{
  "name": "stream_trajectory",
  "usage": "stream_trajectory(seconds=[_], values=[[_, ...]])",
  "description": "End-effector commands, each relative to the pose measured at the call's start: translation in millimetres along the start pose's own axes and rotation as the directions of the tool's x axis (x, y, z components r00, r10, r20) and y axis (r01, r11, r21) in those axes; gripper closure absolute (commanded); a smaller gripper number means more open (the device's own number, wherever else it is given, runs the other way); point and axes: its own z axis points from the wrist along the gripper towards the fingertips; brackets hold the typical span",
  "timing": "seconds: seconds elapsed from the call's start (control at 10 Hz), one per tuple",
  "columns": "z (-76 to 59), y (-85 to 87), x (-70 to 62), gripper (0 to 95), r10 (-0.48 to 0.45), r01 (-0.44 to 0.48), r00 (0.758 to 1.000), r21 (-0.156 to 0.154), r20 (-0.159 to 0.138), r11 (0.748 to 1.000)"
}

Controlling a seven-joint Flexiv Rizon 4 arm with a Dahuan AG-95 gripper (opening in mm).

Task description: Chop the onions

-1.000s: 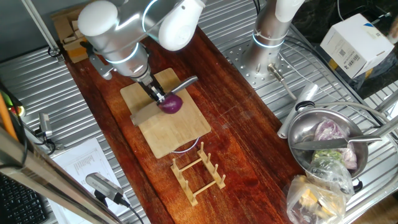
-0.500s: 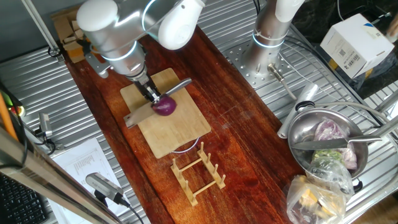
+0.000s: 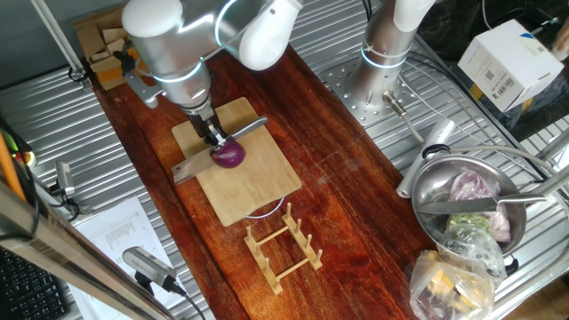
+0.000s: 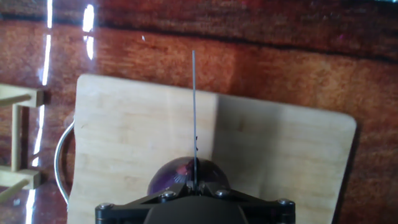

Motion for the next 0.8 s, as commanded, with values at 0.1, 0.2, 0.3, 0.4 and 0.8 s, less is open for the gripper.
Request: stream_trajectory(seconds=[0.1, 0.2, 0.3, 0.4, 0.8], values=[[-0.3, -0.6, -1.1, 95.0, 0.003, -0.003, 1.000, 0.000, 0.011, 1.000], [0.1, -0.8, -1.3, 95.0, 0.009, -0.009, 1.000, 0.000, 0.011, 1.000], [0.4, -0.8, -1.0, 95.0, 0.017, -0.017, 1.000, 0.000, 0.011, 1.000], [0.4, -0.7, -0.9, 95.0, 0.022, -0.022, 1.000, 0.000, 0.012, 1.000], [2.0, -0.3, 1.6, 76.0, 0.025, -0.025, 1.000, 0.000, 0.018, 1.000]])
